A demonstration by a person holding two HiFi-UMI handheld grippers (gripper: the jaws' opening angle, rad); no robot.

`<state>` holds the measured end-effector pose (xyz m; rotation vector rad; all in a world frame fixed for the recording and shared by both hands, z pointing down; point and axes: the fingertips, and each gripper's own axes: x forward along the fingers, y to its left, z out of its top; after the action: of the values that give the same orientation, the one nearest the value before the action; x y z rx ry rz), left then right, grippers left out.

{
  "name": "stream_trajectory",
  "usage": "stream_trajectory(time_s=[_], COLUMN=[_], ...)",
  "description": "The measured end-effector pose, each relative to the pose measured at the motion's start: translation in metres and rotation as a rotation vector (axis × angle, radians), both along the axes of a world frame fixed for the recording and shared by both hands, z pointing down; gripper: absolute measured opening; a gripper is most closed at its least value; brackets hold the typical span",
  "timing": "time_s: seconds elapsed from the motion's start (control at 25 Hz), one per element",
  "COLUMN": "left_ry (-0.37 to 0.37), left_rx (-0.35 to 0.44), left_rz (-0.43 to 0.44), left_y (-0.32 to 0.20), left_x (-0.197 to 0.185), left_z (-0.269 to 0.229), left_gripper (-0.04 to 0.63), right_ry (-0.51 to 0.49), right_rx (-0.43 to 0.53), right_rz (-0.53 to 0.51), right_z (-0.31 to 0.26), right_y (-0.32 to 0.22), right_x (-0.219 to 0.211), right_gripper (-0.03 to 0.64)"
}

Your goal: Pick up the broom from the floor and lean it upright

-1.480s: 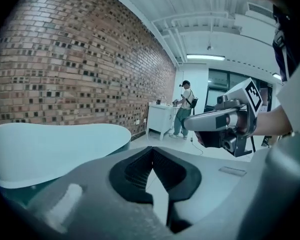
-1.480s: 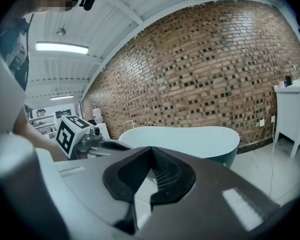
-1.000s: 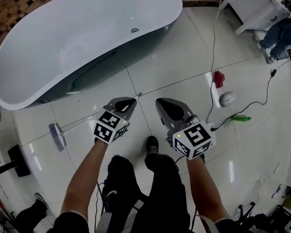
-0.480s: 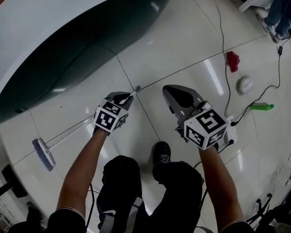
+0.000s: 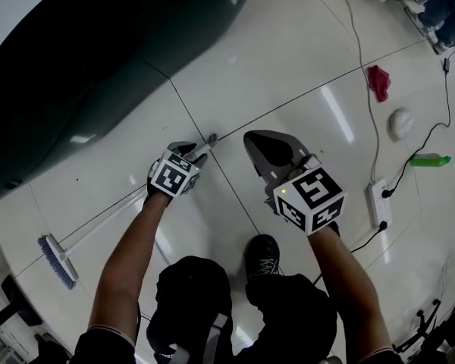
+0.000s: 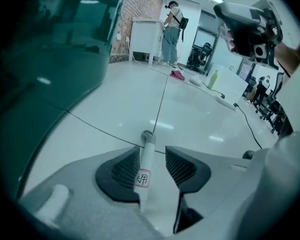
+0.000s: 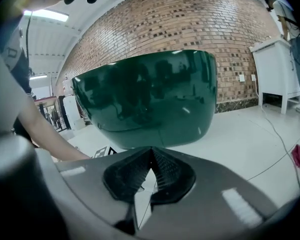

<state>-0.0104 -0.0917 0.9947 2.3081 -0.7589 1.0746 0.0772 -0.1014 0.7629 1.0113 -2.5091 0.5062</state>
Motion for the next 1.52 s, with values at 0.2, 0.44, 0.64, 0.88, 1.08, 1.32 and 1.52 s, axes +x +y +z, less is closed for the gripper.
stream_trajectory(time_s=[0.2, 0.44, 0.64, 0.88, 1.08, 1.32, 1.52], left_ry=[-0.093, -0.127, -0.154, -0.126, -0.067, -0.008, 0.042], left_rx=[-0.032, -0.030, -0.054, -0.018, 0.032, 0.082, 0.129], left_rz=[0.053, 0.097, 0.153, 0.138, 0.135, 0.128, 0.070], left_y=[0.001, 0.001, 0.008, 0.003, -0.004, 0.002, 0.012], left_x=[-0.005, -0.006, -0.003, -0.007, 0.011, 0.038, 0.030], left_z=[0.042, 0.054, 0.049, -0.004, -0.099, -0.241, -0.374], left_gripper=[0.175, 0.159, 0.104, 0.101, 0.101, 0.098, 0.100], right_ry=[-0.007, 0.034, 0.039, 0.044, 0.036, 0.060, 0.050], right_rx=[-0.019, -0.020, -0.002, 0.043, 0.054, 0.033, 0.048], right_rz=[-0.001, -0.063, -0.034, -0.004, 0.016, -0.004, -0.021], right_z=[0.016, 0.019, 0.008, -0.036, -0.104, -0.204, -0.307], right_y=[0.007, 0.017, 0.010, 0.006, 0.007, 0.018, 0.016], right_x=[-0.010, -0.018, -0.008, 0.006, 0.011, 0.021, 0.009], right_gripper=[0.000, 0.000, 0.000, 0.000, 0.000, 0.000, 0.000])
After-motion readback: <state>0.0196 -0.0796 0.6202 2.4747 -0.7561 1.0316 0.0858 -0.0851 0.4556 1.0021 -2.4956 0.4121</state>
